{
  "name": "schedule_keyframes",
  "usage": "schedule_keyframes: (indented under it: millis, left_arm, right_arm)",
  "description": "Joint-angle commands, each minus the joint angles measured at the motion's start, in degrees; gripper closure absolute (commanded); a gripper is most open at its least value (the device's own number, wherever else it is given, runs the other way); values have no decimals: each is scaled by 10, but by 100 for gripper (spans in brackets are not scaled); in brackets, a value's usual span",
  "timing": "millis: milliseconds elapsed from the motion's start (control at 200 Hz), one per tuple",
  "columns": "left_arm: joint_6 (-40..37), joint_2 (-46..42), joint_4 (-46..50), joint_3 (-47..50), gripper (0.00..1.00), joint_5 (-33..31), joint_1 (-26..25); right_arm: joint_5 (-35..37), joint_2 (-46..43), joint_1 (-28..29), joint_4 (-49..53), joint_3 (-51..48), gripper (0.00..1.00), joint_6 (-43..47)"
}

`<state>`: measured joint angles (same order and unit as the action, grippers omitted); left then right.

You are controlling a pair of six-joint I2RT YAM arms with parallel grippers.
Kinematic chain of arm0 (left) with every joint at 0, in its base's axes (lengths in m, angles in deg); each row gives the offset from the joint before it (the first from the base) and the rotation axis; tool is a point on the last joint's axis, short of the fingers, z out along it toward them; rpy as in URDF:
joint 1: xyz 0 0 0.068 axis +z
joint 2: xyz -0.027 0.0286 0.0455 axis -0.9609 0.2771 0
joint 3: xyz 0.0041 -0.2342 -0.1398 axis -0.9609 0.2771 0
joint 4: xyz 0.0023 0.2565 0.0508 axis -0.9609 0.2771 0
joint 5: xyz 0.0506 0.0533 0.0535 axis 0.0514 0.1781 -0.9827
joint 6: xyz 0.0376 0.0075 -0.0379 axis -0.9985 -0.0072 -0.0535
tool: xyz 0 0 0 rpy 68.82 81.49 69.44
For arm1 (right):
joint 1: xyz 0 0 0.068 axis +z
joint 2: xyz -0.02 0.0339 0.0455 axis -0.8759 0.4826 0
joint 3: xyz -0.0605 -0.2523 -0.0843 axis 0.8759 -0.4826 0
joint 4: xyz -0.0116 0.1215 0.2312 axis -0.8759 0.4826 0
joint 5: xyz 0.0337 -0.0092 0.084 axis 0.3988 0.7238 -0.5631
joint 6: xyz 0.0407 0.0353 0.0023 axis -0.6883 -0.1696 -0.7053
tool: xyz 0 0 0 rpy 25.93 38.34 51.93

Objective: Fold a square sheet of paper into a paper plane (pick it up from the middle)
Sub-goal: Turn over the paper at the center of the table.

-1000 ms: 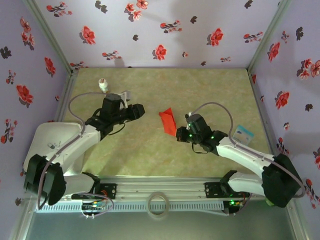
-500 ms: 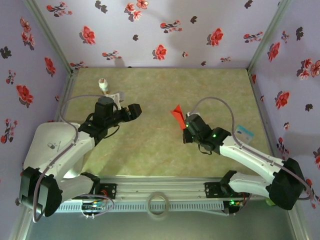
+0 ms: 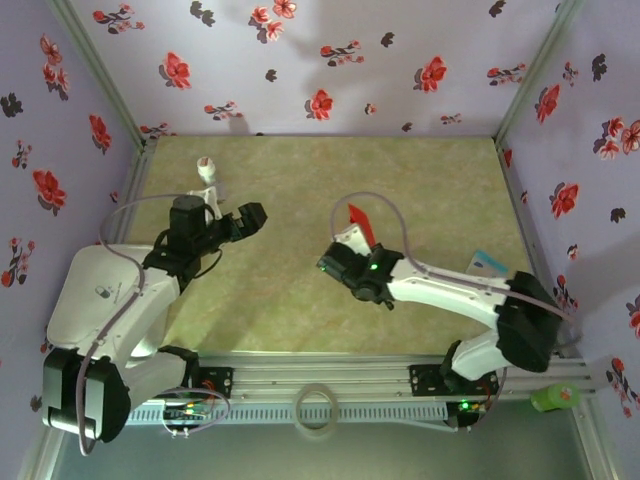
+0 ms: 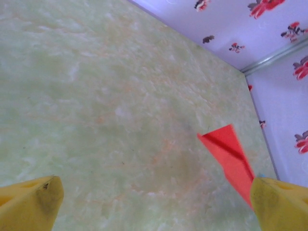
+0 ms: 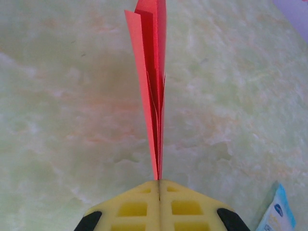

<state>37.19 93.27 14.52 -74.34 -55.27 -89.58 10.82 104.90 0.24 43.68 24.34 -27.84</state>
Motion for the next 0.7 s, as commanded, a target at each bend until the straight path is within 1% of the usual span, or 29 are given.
schedule_keyframes:
  millis: [0,150,255,290,360,400,440,455,495,535,575,630,695]
  left_arm:
    - [26,-22,-46,24,0,45,20]
    - [35,-17,-31,22,0,45,30]
    - [34,-12,-28,18,0,46,33]
    - [37,-11,-35,21,0,45,34]
    - [59,-9,-61,32,0,48,37]
    - [72,-9,-86,41,0,60,41]
    - [78,-6,-118,50,0,86,45]
    - [79,-6,-128,53,0,96,46]
    - [80,-2,-150,57,0,118,48]
    - [79,4,-158,57,0,131,48]
    - [77,12,-169,57,0,151,48]
    - [77,26,-170,52,1,172,48]
    - [77,42,-170,46,5,197,46]
  right_arm:
    - [-9,51,31,8,30,100,32]
    - [-107,111,56,-21,53,100,33]
    - [-162,141,64,-35,69,98,31]
    - [-178,145,64,-41,73,96,29]
    - [-194,145,64,-57,75,87,18]
    - [-195,140,63,-63,75,84,6]
    - [-205,132,60,-71,73,79,-3]
    - [-211,126,58,-75,71,76,-7]
    - [-227,110,49,-90,62,75,-19]
    - [-263,88,36,-114,44,68,-36]
    - [-298,64,18,-145,21,64,-58]
    - [-362,34,-19,-195,-17,62,-86]
    - [-426,-2,-64,-253,-59,62,-134]
